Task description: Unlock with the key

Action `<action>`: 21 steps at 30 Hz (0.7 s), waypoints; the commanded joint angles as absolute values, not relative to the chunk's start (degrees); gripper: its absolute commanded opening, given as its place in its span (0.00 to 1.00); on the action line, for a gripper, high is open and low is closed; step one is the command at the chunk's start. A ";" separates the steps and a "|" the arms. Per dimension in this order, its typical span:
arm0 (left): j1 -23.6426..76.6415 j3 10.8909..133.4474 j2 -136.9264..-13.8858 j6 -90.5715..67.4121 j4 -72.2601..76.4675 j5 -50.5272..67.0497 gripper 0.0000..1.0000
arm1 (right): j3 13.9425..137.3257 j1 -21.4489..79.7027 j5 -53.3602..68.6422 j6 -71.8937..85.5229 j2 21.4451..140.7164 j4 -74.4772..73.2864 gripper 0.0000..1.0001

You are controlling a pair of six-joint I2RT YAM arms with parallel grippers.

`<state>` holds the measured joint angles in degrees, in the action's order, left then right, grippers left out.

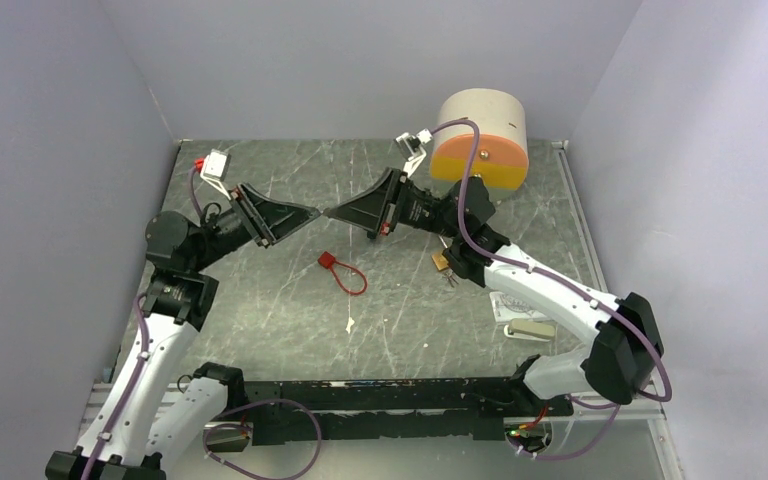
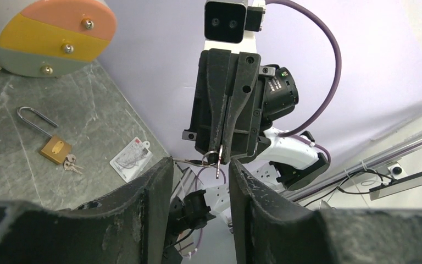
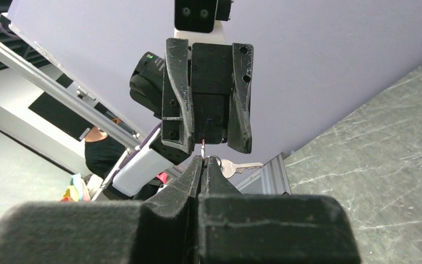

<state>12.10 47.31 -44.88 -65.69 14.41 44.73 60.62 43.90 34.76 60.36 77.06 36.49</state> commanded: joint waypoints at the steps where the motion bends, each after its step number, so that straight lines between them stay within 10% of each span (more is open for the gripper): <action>1: 12.22 49.67 -45.58 -66.87 18.34 46.13 0.45 | 63.56 43.69 34.96 61.70 77.58 38.89 0.00; 16: 12.22 55.13 -45.88 -57.39 9.51 48.05 0.02 | 64.44 43.69 36.57 61.40 78.40 37.75 0.00; 21: 12.21 61.83 -45.90 -38.20 -1.80 52.65 0.03 | 65.00 42.92 37.52 61.07 77.34 35.72 0.53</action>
